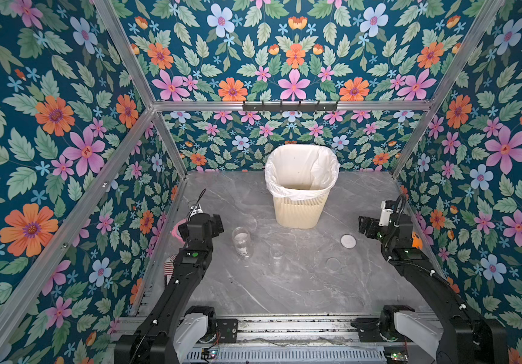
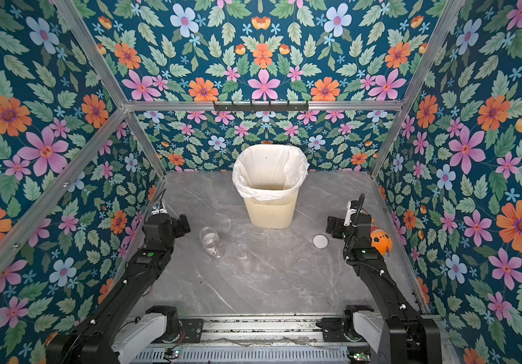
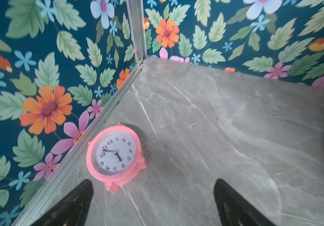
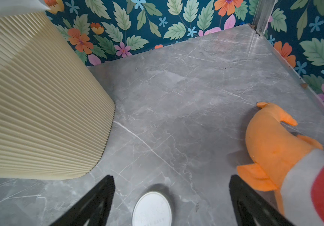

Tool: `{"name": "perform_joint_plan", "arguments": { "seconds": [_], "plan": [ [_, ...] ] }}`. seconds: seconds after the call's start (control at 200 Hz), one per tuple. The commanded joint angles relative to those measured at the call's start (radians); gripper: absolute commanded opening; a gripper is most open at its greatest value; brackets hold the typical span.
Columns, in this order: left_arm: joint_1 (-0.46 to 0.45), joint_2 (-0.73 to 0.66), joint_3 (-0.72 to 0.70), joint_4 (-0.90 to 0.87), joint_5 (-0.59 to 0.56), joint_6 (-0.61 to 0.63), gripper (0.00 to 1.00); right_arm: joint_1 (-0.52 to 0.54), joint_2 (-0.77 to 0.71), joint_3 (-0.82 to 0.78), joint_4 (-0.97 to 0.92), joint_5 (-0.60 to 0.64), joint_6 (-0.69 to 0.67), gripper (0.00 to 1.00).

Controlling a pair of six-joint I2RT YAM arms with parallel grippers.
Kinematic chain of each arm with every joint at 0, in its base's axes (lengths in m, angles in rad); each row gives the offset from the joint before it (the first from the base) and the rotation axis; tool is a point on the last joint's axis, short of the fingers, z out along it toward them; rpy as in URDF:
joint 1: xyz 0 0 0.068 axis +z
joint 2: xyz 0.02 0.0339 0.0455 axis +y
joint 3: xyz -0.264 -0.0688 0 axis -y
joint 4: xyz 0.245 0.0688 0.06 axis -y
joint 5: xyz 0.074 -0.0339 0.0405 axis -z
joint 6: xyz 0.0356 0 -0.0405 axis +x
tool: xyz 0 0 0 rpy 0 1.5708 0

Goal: Empty the moldy dried flower tea in the jars
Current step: Reset both arms

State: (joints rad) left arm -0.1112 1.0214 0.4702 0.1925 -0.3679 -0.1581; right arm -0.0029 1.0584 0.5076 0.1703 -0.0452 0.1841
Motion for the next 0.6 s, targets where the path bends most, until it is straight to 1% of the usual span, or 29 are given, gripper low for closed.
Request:
{"name": "perform_joint_plan", "arguments": {
  "seconds": [0.0,0.12,0.24,0.345,0.405,0.455,0.495,0.525,0.595],
  "plan": [
    [0.007,0.061,-0.054,0.349,-0.075,0.031,0.99,0.002,0.022,-0.026,0.158,0.039,-0.047,0.94],
    [0.008,0.159,-0.137,0.567,-0.099,0.051,0.99,0.001,0.045,-0.073,0.263,0.059,-0.053,0.96],
    [0.009,0.283,-0.197,0.781,-0.097,0.086,0.99,0.001,0.083,-0.097,0.347,0.059,-0.060,0.98],
    [0.009,0.380,-0.276,1.010,-0.100,0.101,0.99,0.001,0.114,-0.121,0.438,0.076,-0.058,0.99],
    [0.008,0.432,-0.317,1.134,-0.095,0.108,1.00,0.003,0.115,-0.118,0.440,0.079,-0.066,0.99],
    [0.008,0.481,-0.349,1.242,-0.088,0.114,1.00,0.001,0.126,-0.126,0.485,0.076,-0.078,0.99],
    [0.007,0.519,-0.361,1.336,-0.076,0.140,1.00,0.002,0.137,-0.131,0.514,0.073,-0.089,0.99],
    [0.006,0.524,-0.364,1.354,-0.052,0.150,1.00,0.002,0.147,-0.137,0.547,0.073,-0.095,0.99],
    [0.007,0.505,-0.363,1.295,0.012,0.153,1.00,0.002,0.167,-0.140,0.595,0.073,-0.101,0.99]
  ]
}}
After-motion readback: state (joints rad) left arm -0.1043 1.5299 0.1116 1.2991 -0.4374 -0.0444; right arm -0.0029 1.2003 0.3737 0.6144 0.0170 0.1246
